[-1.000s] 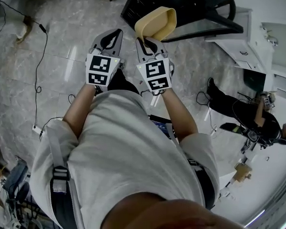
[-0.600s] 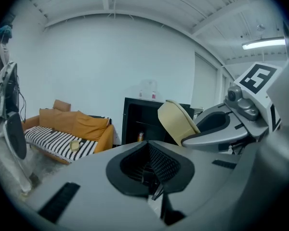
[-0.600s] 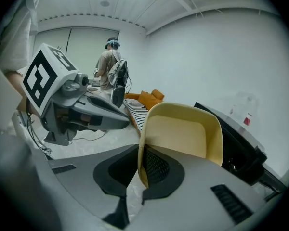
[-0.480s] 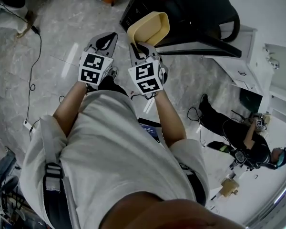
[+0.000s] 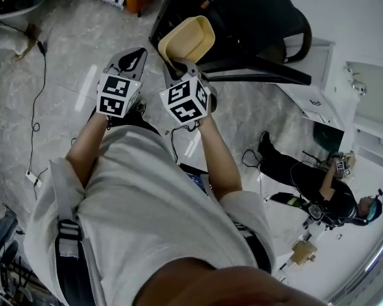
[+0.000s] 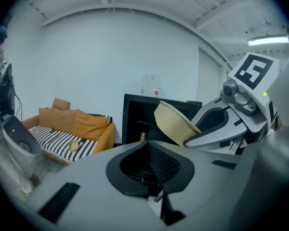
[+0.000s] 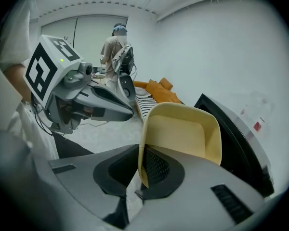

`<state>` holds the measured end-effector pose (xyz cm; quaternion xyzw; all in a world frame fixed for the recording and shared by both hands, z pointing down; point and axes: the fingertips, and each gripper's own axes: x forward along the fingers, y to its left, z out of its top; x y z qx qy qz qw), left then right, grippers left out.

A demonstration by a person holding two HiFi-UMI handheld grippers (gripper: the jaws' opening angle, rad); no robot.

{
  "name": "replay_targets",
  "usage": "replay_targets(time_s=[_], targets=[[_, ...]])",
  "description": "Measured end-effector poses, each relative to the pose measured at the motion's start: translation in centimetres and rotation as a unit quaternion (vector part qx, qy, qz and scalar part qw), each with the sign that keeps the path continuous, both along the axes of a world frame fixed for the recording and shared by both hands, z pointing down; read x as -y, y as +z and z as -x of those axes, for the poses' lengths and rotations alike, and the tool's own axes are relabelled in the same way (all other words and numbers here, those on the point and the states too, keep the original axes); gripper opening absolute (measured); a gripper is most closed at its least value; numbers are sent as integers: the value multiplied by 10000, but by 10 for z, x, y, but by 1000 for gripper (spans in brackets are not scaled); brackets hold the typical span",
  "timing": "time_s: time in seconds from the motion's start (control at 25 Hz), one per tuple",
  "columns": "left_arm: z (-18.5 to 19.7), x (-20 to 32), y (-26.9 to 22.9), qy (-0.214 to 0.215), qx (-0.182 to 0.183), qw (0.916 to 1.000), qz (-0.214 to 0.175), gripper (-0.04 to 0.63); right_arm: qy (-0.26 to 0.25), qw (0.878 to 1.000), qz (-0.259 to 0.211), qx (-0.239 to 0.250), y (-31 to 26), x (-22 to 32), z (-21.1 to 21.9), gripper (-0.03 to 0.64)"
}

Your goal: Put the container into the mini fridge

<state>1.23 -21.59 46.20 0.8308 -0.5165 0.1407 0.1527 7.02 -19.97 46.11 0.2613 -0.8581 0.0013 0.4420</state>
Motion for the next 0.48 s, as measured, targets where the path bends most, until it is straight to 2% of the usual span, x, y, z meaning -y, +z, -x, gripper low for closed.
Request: replay_targets(time_s=[0.48], targets=[[15,76,21,162,-429,9988,187,12,315,9971,455,-525,29,60,3,49]])
